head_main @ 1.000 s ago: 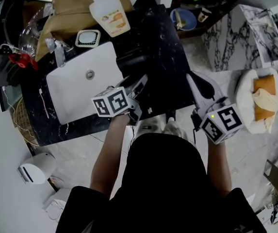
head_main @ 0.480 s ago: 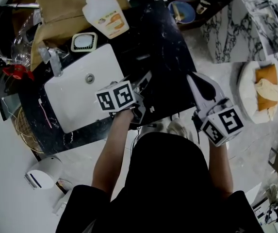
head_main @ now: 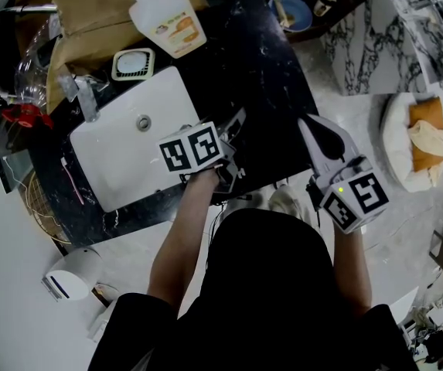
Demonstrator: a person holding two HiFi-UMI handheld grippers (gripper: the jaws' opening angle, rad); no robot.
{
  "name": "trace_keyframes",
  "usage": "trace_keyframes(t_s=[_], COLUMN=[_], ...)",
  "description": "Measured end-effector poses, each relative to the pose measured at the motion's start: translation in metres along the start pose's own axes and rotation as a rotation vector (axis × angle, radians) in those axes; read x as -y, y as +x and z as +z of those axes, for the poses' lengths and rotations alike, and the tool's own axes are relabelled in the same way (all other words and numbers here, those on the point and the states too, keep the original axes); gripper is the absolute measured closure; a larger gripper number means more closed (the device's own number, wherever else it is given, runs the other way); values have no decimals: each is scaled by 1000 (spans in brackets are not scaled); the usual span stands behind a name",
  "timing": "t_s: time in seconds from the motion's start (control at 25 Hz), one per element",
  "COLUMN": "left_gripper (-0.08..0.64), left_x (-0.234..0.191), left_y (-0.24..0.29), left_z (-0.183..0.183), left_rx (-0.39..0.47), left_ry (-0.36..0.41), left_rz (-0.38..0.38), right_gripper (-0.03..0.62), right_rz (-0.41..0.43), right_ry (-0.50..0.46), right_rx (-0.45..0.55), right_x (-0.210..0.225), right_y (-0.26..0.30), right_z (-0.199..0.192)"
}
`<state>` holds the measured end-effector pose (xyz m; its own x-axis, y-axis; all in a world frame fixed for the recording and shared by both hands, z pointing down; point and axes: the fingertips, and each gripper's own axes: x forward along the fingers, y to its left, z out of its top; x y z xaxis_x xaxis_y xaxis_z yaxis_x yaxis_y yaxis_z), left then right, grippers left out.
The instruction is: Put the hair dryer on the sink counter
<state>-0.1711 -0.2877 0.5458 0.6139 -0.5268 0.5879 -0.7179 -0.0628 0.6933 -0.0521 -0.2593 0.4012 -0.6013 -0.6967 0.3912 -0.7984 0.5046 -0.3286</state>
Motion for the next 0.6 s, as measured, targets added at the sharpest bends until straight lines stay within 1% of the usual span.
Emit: trace_keyframes(t_s=[0.16, 0.28, 0.6], left_gripper=[368, 368, 367], left_x=[-4, -4, -6], left_y=[0, 2, 3], left_z=[-1, -3, -3], left_rx=[-10, -18, -21], left_ry=[9, 21, 21], left_rz=[21, 25, 26], right_gripper=[582, 581, 581], right_rz=[-1, -3, -10], right_ry=[6, 8, 13], right_rx=[0, -3, 1], right_x=[-1, -1, -3], right_y=[0, 1, -1], right_z=[-2, -4, -6])
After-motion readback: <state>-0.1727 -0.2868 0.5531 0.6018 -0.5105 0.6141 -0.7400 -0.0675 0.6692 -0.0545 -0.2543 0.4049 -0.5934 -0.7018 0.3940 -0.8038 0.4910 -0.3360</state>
